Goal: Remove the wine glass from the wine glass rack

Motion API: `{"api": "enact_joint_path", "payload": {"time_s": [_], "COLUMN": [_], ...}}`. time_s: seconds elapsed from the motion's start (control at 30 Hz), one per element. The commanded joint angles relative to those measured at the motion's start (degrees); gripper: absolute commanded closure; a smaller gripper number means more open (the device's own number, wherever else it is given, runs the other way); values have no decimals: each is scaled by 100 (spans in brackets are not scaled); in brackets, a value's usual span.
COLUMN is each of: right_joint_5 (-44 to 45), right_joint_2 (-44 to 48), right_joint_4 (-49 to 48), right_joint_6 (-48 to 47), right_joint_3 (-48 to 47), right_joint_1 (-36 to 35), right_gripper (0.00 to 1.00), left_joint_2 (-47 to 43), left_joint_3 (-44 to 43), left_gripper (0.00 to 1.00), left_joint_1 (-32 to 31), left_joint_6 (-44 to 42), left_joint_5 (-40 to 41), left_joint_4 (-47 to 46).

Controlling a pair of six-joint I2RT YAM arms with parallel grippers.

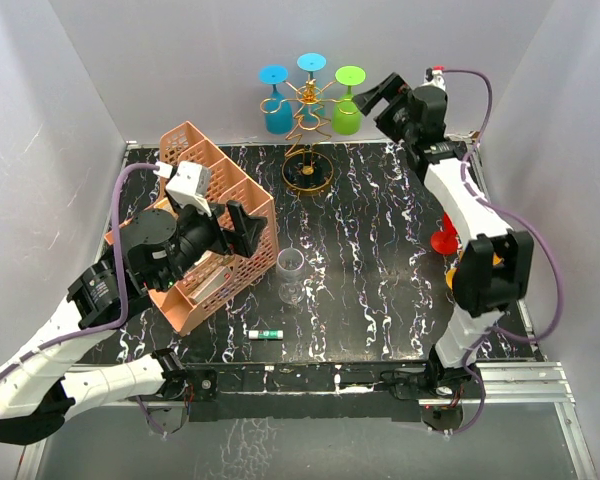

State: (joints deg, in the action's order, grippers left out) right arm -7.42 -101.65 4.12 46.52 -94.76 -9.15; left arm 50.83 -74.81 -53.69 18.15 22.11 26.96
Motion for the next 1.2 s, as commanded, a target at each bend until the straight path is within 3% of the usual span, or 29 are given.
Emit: {"api": "enact_joint_path", "payload": {"time_s": [0.0, 0.23, 0.4, 0.83, 1.17], "right_joint_5": [167, 534, 733, 782, 525], "right_joint_2": [-839, -2142, -2661, -3127, -3344], "right_joint_4": [-344, -119, -22, -16, -60], "right_joint_6": [427, 726, 732, 721, 924], "right_joint_3": [-1241, -2868, -3520, -4017, -4244], "right_joint_1": [98, 145, 147, 142, 140], "right_gripper": [4, 7, 15, 41, 73], "left_joint_2": [-44, 141, 305, 420, 437], "left_joint_3": [-230, -356, -459, -464, -499], "left_gripper": [3, 3, 3, 3, 3], "left_joint_1": [18, 22, 21, 25, 19], "left_joint_6": [-263, -549, -688, -708, -694], "left_joint_5": [243, 584, 667, 675, 694], "left_joint_4": [-174, -71, -37, -128, -86]}}
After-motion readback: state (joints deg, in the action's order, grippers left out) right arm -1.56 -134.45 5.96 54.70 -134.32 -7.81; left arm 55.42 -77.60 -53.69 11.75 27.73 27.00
